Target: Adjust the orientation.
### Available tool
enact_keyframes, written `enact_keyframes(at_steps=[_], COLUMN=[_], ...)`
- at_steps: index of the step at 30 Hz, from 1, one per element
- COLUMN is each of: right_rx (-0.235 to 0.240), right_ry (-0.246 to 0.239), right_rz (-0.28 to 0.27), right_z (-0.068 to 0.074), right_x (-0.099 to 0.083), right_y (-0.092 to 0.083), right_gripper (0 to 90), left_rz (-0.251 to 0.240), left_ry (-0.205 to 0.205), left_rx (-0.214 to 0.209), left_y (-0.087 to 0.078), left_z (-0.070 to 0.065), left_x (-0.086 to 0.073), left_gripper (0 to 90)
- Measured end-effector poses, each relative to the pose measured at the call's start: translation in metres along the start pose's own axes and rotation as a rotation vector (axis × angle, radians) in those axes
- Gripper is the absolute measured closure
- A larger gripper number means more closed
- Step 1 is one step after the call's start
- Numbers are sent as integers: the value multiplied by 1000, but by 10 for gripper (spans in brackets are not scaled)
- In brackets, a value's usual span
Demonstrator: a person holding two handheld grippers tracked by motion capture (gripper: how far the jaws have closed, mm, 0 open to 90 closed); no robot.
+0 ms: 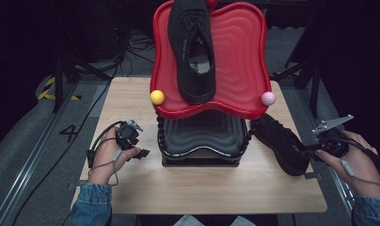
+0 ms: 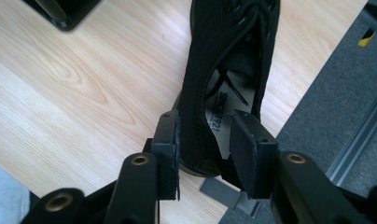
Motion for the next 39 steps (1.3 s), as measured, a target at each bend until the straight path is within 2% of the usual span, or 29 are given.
enact_keyframes(at_steps=[3, 6, 9, 13, 17, 19, 21, 24, 25, 26, 29, 30, 33, 34, 35, 39], right_rx=[0, -9, -17, 75, 103, 94, 117, 121, 121, 143, 165, 173, 191, 189, 184, 179], right_ry=[-12, -17, -19, -66, -117, -121, -107, -108, -108, -105, -102, -106, -121, -134, -156, -161], right_rz=[48, 84, 102, 47, 32, 35, 25, 68, 68, 77, 115, 122, 142, 144, 147, 162], right_z=[-3, -3, 3, 27, 46, 48, 48, 44, 44, 45, 42, 43, 45, 46, 48, 50], right_x=[-2, -2, 1, 14, 24, 26, 27, 24, 24, 23, 19, 18, 17, 17, 18, 21], right_y=[9, 12, 10, 8, 12, 12, 13, 22, 22, 26, 44, 48, 57, 60, 64, 67], right_gripper=[746, 844, 874, 874, 872, 863, 783, 715, 715, 709, 710, 711, 722, 730, 755, 763], left_rz=[3, -2, 2, -1, 2, 4, 4, 5, 5, 3, 4, 9, 9, 5, 3, 1], left_ry=[-3, 13, 10, 3, 4, -4, 2, -2, -2, -2, 5, -1, 2, 8, 5, 3], left_rx=[-7, -14, -23, -18, -5, -18, -10, -19, -19, -18, -8, -24, -18, -5, -13, -15], left_y=[1, 2, 2, 3, 3, 4, 4, 4, 4, 4, 4, 5, 6, 6, 6, 6], left_z=[-1, -2, -3, -1, 2, 0, 2, 0, 0, 0, 1, -1, 0, 1, 0, 0], left_x=[0, 1, 1, 0, -2, -3, -3, -2, -2, -2, -2, -3, -2, -2, -1, -1], left_gripper=[340, 340, 339, 339, 339, 339, 339, 337, 337, 337, 336, 337, 337, 337, 337, 337])
Point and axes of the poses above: each handheld gripper's, and its own axes: y roughly forward along the jaws, x roughly out of its top, z roughly to its left, the point moved 8 cm from there along y, roughly forward along the jaws, and after that the axes turned 8 degrees about z, right-handed, at the moved point
